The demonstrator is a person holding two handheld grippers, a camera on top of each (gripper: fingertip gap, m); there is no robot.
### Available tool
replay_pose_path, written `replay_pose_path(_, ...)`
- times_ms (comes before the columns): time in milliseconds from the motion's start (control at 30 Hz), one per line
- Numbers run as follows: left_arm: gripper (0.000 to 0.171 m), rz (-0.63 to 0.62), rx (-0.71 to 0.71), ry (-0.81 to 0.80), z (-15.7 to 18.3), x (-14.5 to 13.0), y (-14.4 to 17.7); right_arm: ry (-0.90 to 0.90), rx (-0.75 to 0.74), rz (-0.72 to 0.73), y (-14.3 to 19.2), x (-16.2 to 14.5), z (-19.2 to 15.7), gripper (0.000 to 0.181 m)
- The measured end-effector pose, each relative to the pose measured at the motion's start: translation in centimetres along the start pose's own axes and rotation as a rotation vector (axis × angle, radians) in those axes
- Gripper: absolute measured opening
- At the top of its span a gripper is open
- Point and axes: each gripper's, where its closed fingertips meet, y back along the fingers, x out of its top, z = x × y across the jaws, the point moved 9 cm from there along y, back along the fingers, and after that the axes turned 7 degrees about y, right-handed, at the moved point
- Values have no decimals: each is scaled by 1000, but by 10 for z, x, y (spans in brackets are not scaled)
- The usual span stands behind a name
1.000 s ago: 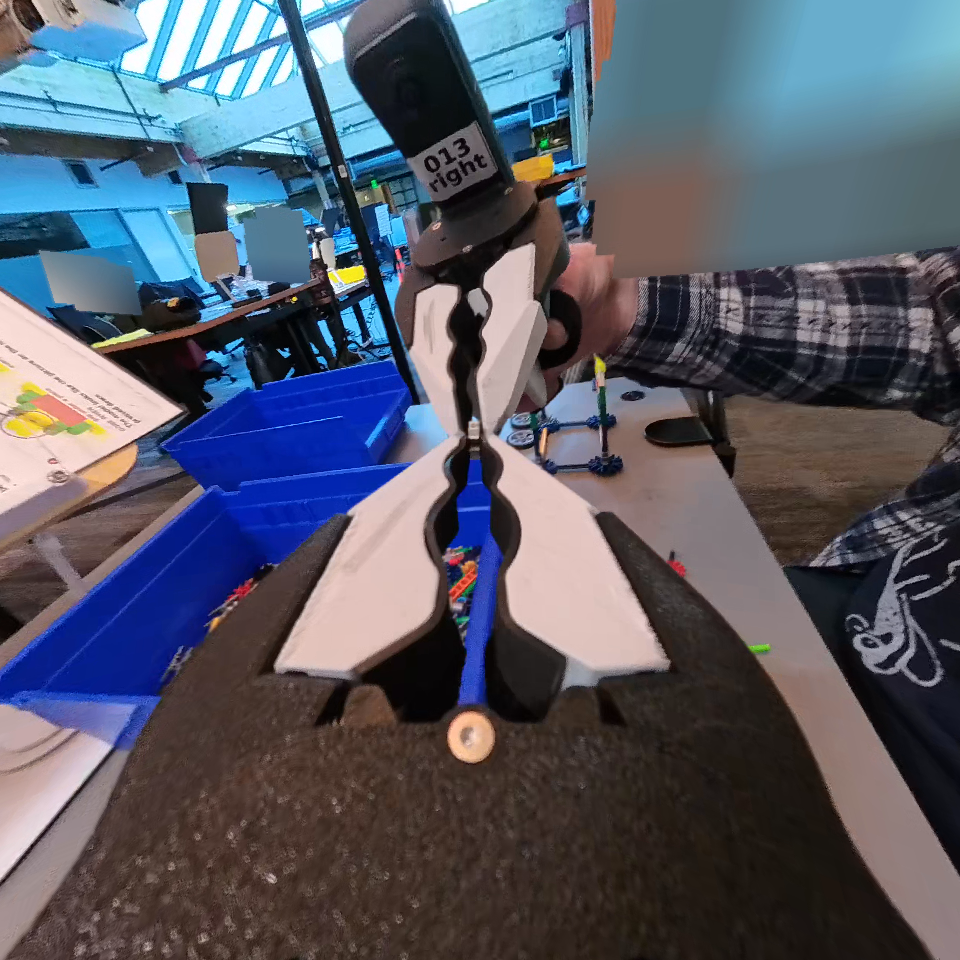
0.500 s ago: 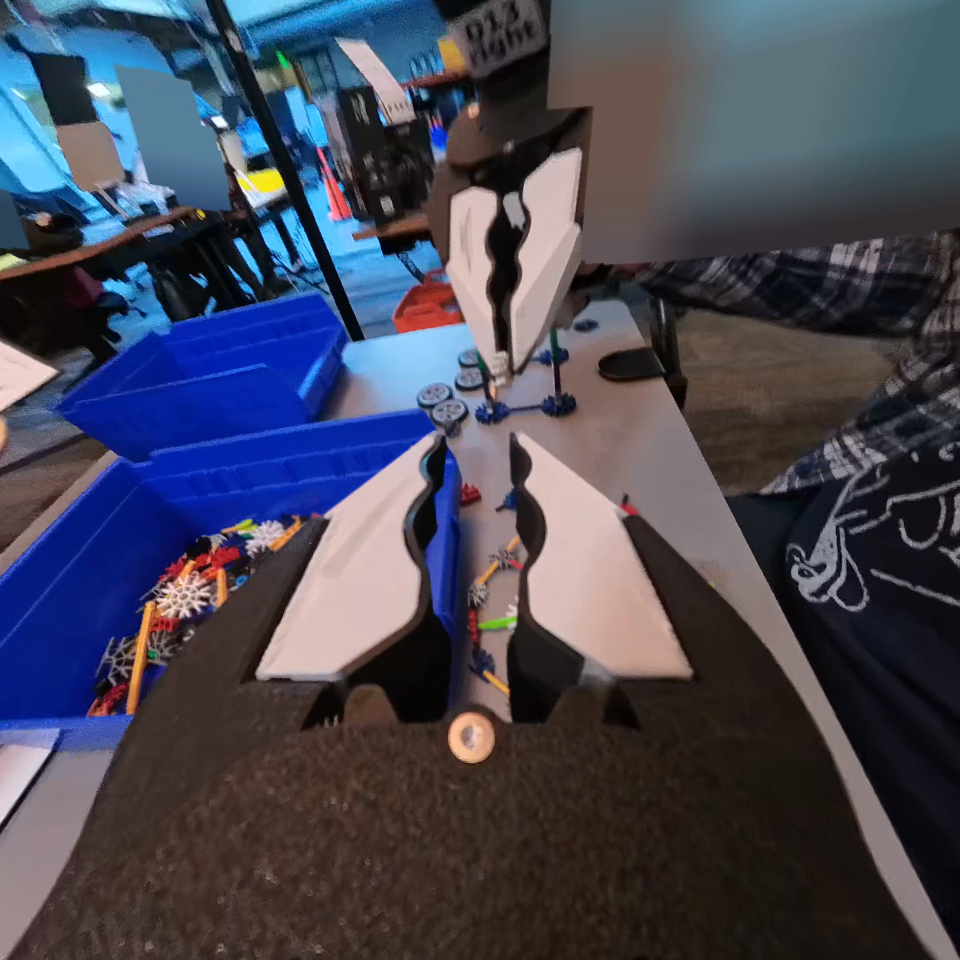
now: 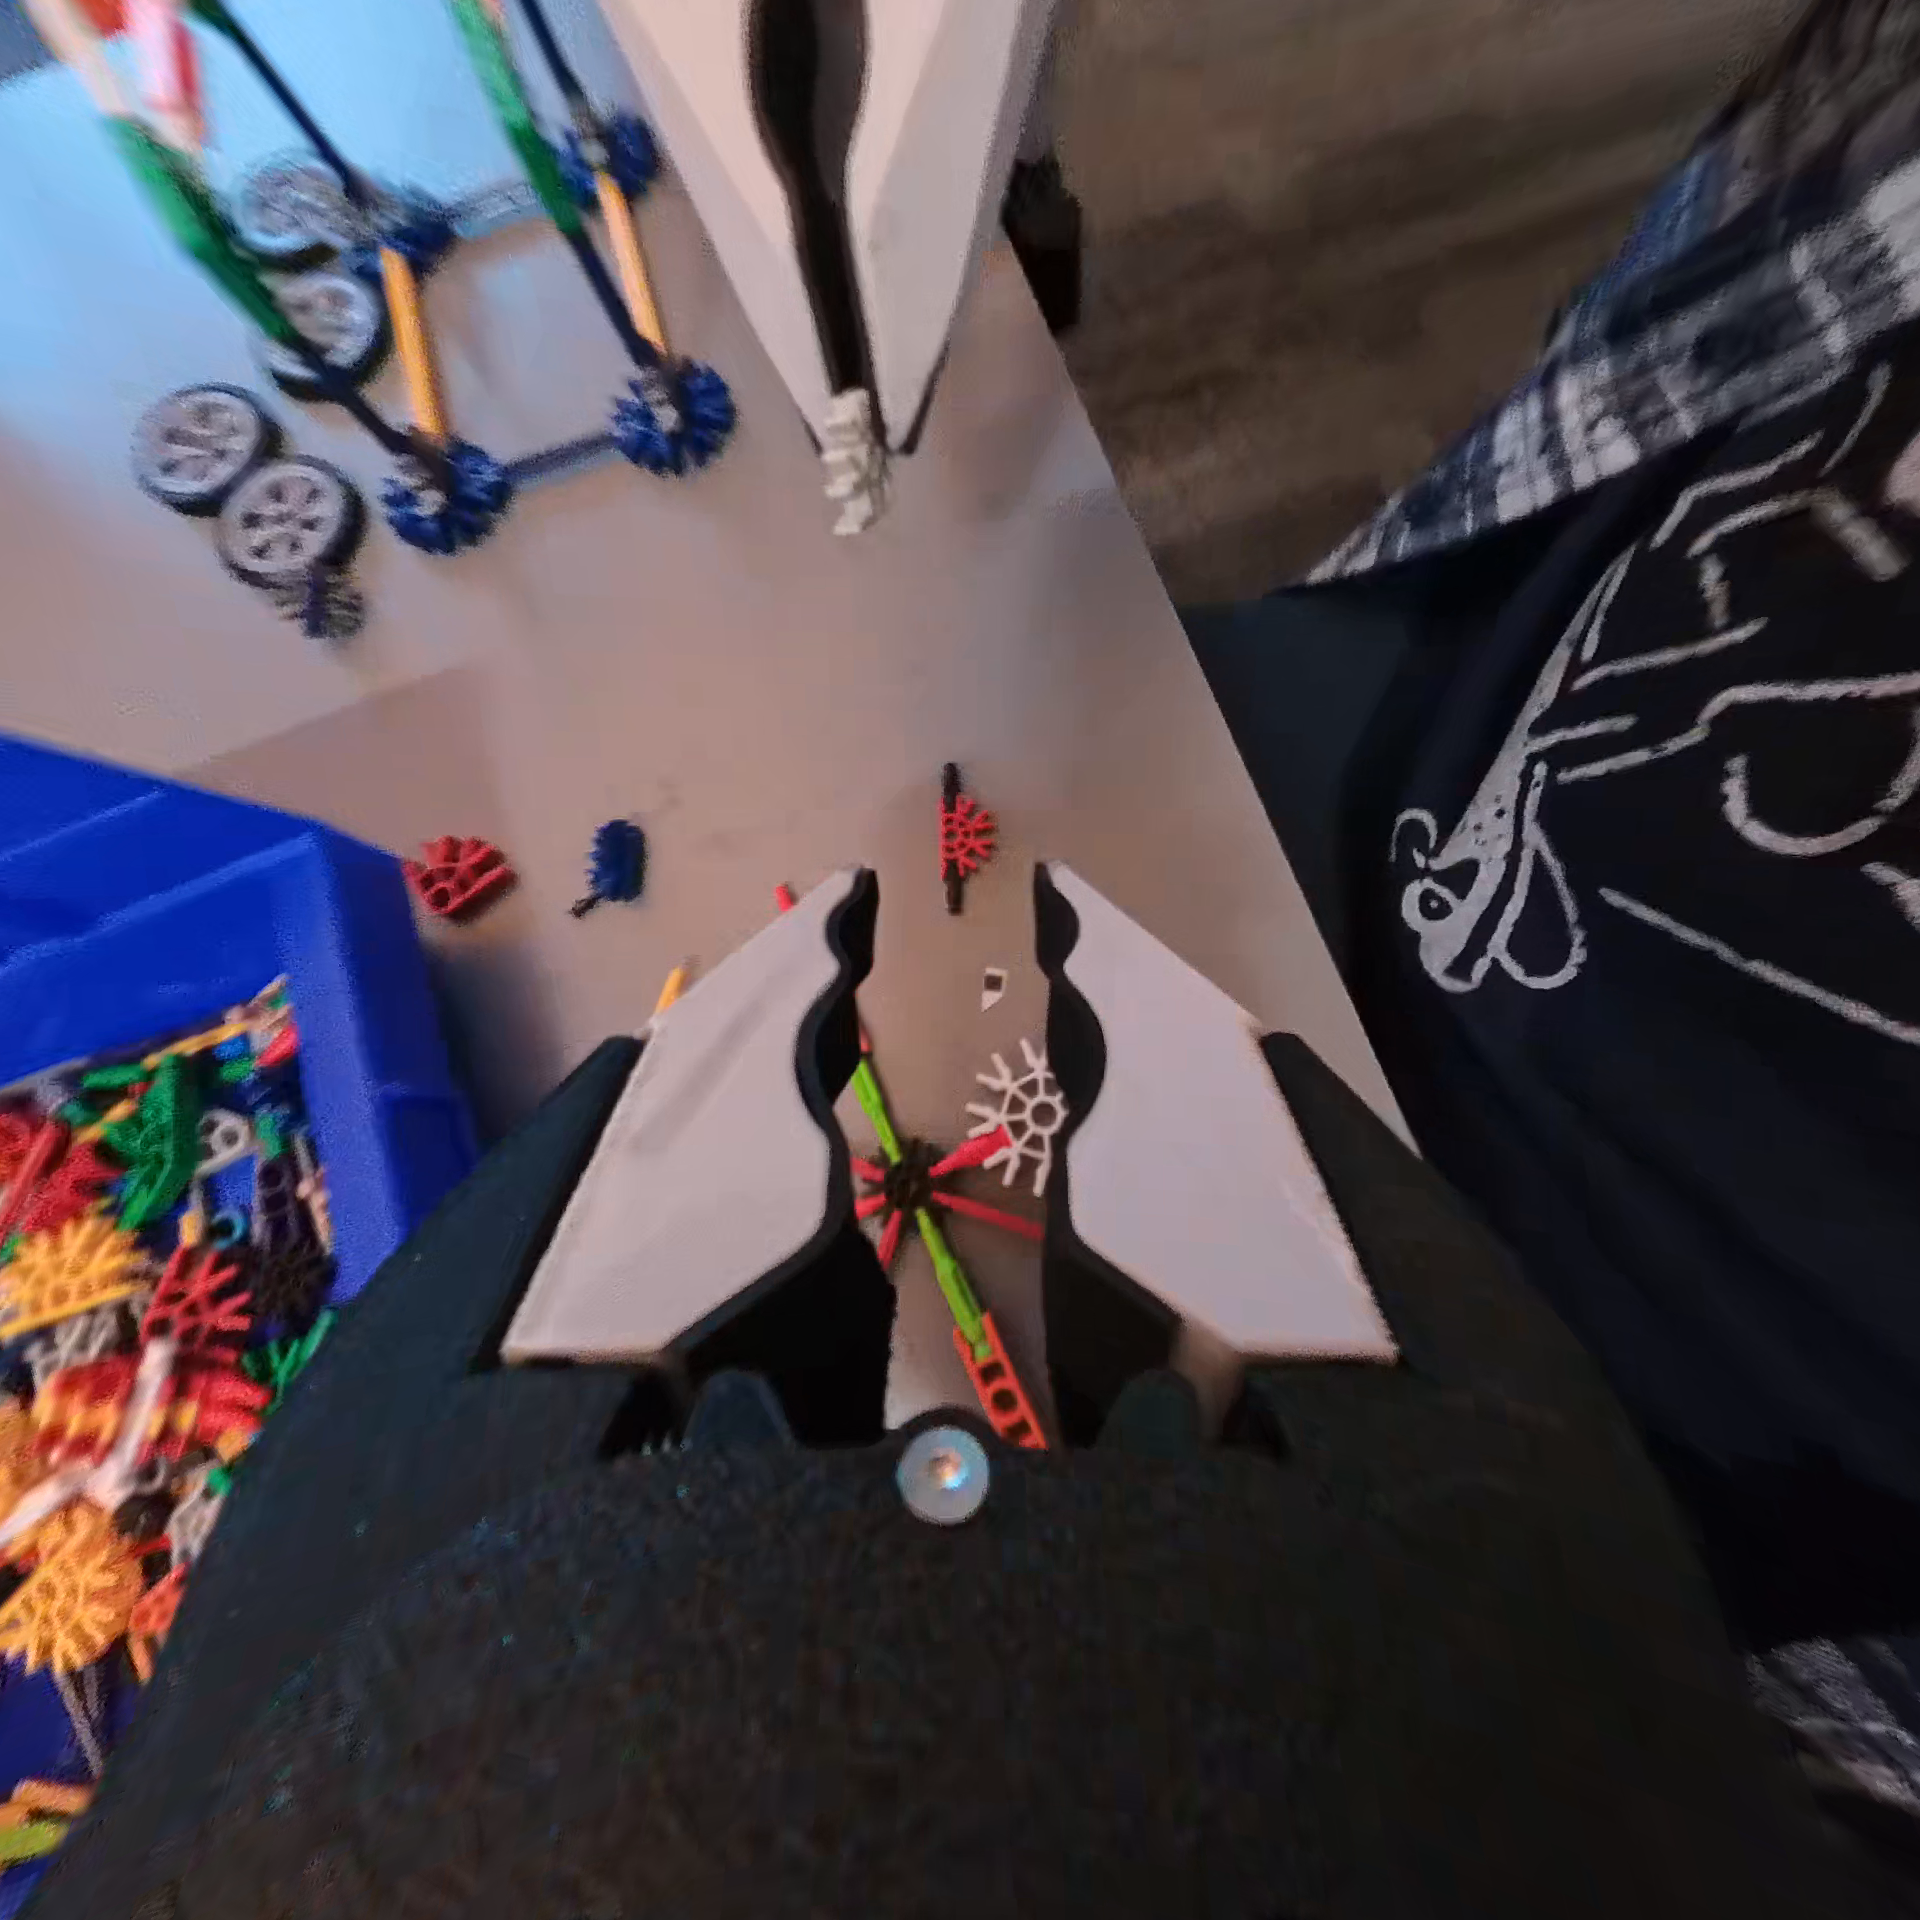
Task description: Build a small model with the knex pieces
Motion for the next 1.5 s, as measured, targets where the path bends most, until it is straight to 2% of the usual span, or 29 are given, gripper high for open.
replay_pose_path(233, 27, -157, -25, -60, 7, 3, -49, -37, -22, 0, -2, -34, -8, 2)
replay_pose_path(533, 20, -203, -12, -31, 3, -2, -66, -53, 1, -12, -11, -57, -10, 2)
replay_pose_path(633, 14, -201, -18, -25, 2, -3, -66, -51, 9, -46, -17, -66, -7, 2)
replay_pose_path(900, 13, -197, -42, 19, 1, -7, -61, -17, 5, -143, -29, -76, -5, 2)
replay_pose_path(1133, 13, -156, -152, 206, -5, -9, -45, 103, -40, -280, -40, -73, -4, 3)
replay_pose_path(1300, 13, -120, -195, 344, -10, -13, -28, 141, -54, -305, -46, -62, 4, 3)
replay_pose_path(1500, 13, -117, -196, 404, -10, -22, -16, 184, -72, -362, -62, -59, 11, 3)
